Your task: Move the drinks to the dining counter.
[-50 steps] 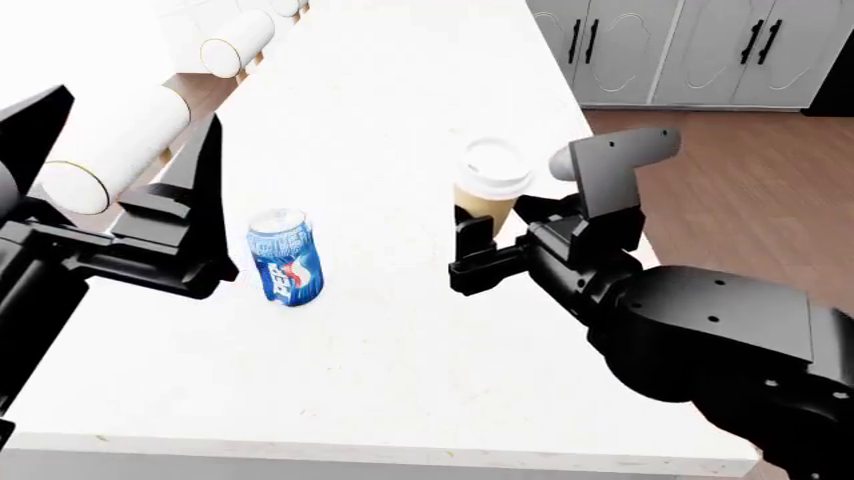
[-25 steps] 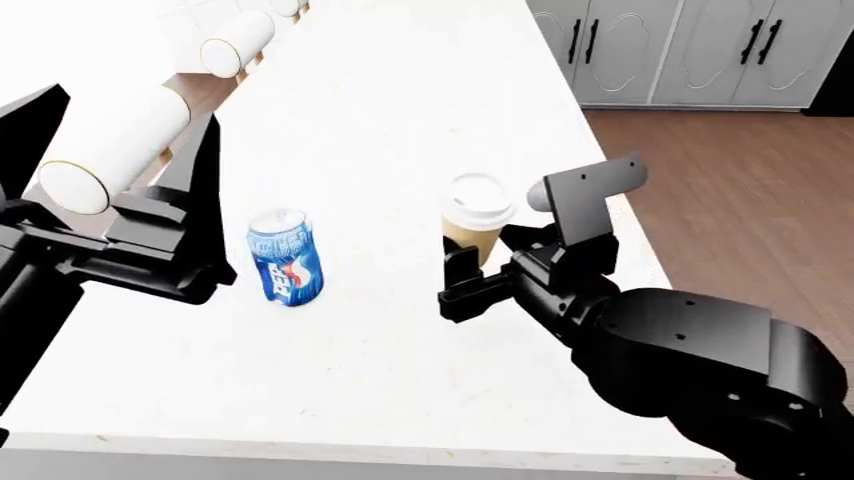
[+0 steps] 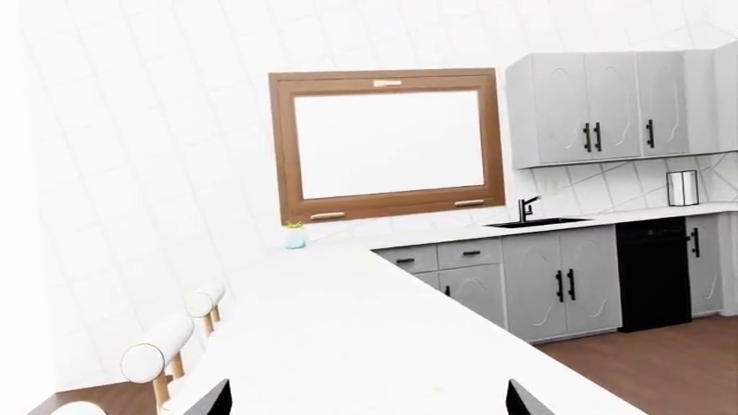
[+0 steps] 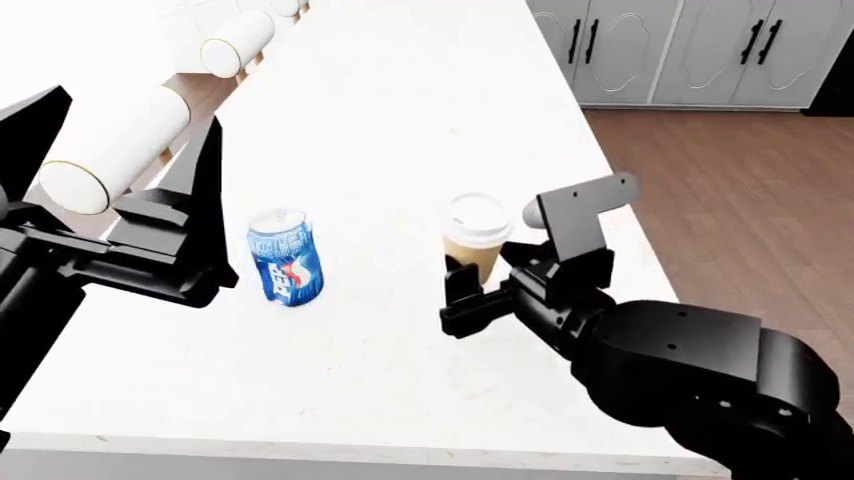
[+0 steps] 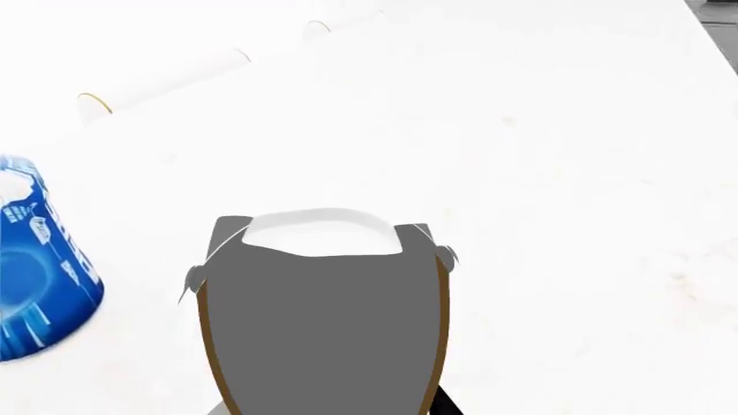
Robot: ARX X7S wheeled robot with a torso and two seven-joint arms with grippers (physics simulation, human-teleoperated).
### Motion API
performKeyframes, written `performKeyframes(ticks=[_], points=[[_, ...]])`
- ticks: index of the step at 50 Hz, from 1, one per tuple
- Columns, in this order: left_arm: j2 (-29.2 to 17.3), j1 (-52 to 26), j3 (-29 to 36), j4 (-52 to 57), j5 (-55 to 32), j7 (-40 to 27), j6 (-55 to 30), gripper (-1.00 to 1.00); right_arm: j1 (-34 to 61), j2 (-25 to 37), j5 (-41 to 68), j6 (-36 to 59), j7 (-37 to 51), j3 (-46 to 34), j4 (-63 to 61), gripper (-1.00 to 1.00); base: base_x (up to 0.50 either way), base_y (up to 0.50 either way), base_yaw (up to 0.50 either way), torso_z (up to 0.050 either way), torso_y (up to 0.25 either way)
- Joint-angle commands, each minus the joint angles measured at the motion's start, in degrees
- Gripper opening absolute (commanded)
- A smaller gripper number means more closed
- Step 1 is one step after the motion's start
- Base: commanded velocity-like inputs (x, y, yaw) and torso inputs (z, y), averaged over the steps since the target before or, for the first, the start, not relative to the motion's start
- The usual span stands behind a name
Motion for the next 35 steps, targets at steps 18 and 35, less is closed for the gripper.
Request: performKeyframes(ticks=[18, 35], points=[[-0.1, 0.1, 0.1, 0.1, 0.1, 0.0, 0.2, 1.0, -0.3, 1.0, -0.3, 0.5, 1.3, 0.2, -1.0, 1.0, 0.0, 0.0, 0.0, 0.0, 0.0], [-0.5, 0.9, -0.6, 0.0, 0.2, 0.2, 0.5, 1.0, 0.8, 2.1, 2.5, 1.5, 3.2, 1.3, -4.1, 1.0, 0.0, 0.0, 0.0, 0.0, 0.0]])
